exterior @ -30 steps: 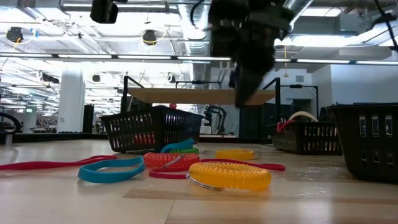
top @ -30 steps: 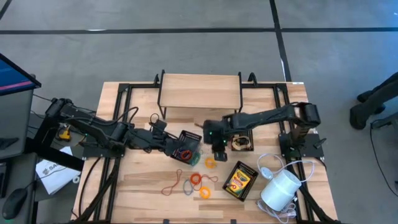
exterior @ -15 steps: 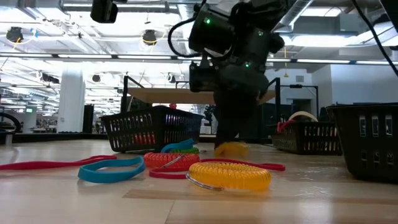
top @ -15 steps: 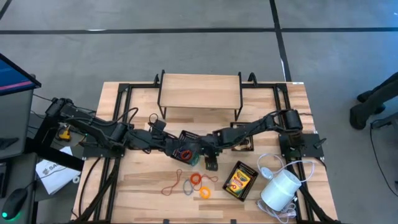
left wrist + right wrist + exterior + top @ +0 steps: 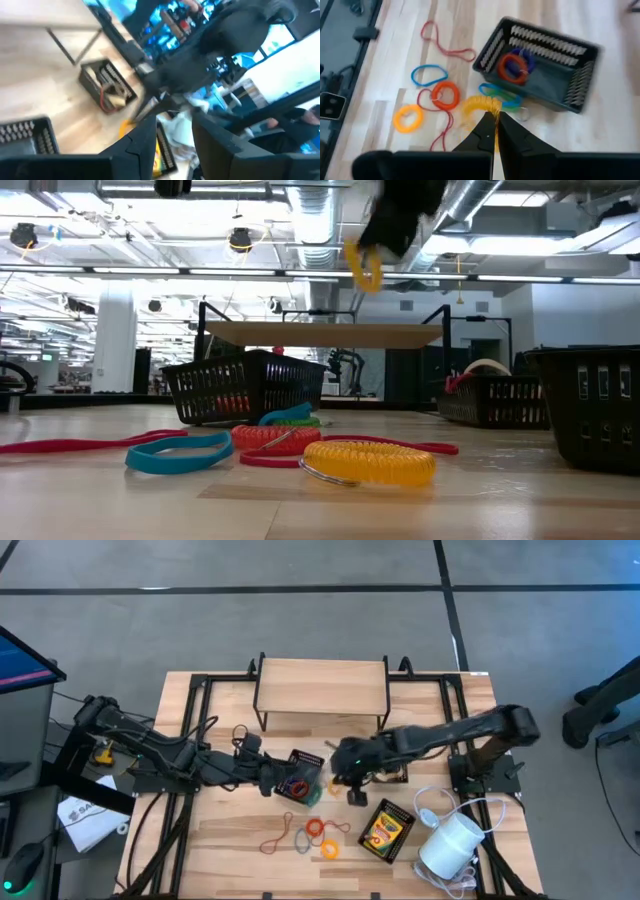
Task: Pick & Place Office Desk Supplies
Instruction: Put the top orange spring keychain into the left black bin
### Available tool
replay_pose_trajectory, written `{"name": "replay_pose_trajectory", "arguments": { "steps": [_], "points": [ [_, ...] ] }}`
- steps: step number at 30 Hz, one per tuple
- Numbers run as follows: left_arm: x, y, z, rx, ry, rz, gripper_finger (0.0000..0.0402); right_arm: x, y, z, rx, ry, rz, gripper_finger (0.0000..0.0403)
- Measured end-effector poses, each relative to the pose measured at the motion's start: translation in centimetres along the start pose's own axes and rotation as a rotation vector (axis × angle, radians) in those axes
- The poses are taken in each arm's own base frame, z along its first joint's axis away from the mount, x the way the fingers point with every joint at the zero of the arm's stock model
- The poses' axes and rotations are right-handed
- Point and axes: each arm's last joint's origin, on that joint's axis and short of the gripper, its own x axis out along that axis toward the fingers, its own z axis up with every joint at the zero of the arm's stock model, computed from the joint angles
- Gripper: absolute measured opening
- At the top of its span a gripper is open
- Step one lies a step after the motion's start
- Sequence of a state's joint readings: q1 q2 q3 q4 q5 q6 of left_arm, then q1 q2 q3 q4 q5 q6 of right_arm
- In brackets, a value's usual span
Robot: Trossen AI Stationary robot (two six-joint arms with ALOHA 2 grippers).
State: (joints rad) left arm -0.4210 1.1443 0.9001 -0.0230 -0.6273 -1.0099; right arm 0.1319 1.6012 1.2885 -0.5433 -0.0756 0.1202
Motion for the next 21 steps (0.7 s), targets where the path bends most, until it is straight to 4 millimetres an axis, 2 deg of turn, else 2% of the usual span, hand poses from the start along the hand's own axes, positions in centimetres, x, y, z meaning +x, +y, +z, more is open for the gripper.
{"name": "replay_pose_trajectory", "arguments": {
  "steps": [2,4,11,14,18,21],
  "points": [
    [0.0,0.0,0.1,0.024,-0.022,0.011,0.0115,-2.8,-0.1,0.9,0.014,-0.107,0.002,0.0002],
    [-0.1,0.0,0.2,0.034,-0.026,0.013,0.0109,-4.4,-0.5,1.2,0.033,-0.152,-0.001,0.0002],
    [-0.1,0.0,0.4,0.053,-0.034,0.011,0.0092,-6.2,-2.1,1.8,0.074,-0.207,-0.036,0.0001],
    [-0.2,0.1,0.4,0.074,-0.032,0.013,0.0088,-5.7,-2.3,2.3,0.062,-0.193,-0.04,0.0001],
    [-0.4,0.1,0.6,0.087,-0.048,0.021,0.0083,-5.3,-2.3,4.3,0.011,-0.215,-0.044,0.0],
    [-0.8,0.0,1.1,0.083,-0.063,0.015,0.0078,-3.6,-2.5,5.4,-0.021,-0.171,-0.048,0.0]
  ]
}}
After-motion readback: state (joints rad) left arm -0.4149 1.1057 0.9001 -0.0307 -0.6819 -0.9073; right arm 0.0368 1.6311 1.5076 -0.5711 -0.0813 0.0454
